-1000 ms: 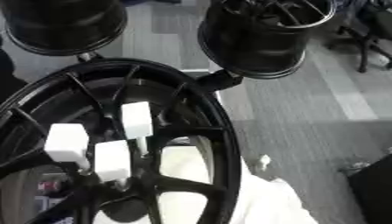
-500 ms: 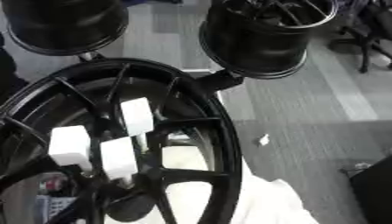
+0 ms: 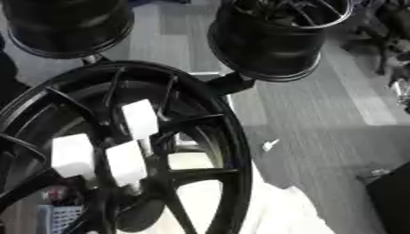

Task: Pull the pin out of the wheel hub.

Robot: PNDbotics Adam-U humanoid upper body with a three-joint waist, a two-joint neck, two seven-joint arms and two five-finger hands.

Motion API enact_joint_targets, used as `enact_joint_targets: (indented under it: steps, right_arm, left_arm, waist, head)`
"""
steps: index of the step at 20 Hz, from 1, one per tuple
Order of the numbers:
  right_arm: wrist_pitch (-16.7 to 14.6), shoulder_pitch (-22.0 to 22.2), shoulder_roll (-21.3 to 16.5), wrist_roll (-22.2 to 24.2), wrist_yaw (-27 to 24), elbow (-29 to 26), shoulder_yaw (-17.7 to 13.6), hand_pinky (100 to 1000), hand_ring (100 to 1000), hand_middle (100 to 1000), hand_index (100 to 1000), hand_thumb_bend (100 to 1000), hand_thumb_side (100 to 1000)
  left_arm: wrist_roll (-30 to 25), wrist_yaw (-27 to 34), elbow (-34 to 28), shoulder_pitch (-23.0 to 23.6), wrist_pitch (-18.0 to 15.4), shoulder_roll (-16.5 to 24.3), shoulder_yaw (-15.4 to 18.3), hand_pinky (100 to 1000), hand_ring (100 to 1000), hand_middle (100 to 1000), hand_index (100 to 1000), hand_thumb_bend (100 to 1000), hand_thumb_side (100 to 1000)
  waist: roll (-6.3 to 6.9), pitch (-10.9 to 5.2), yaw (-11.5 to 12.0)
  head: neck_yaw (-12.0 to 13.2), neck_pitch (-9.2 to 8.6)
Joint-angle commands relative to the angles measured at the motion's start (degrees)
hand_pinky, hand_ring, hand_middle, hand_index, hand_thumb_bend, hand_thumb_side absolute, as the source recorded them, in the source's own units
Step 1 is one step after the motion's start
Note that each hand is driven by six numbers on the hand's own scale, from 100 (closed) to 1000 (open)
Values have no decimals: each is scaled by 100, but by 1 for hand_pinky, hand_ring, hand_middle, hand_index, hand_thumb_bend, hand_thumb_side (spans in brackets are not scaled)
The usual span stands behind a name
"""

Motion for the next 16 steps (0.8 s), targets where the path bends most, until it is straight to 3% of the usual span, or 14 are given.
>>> enact_joint_targets:
  steps: [1,16]
  right_arm:
    - [-212,-115,-38,-93,-78,-103,72,807,695,595,757,100,444]
    - [-400,-283,230,-137,-161,-103,117,797,687,588,753,100,462]
  left_arm:
    - [-28,-14,-162,-48,-14,50,-7,808,697,605,804,100,685]
    - [-49,-65,-404,-61,-7,51,-57,808,698,605,803,100,664]
  waist:
    - [25,-67,4]
    - [82,-107,12]
  head:
    - [6,-22]
    - [62,115]
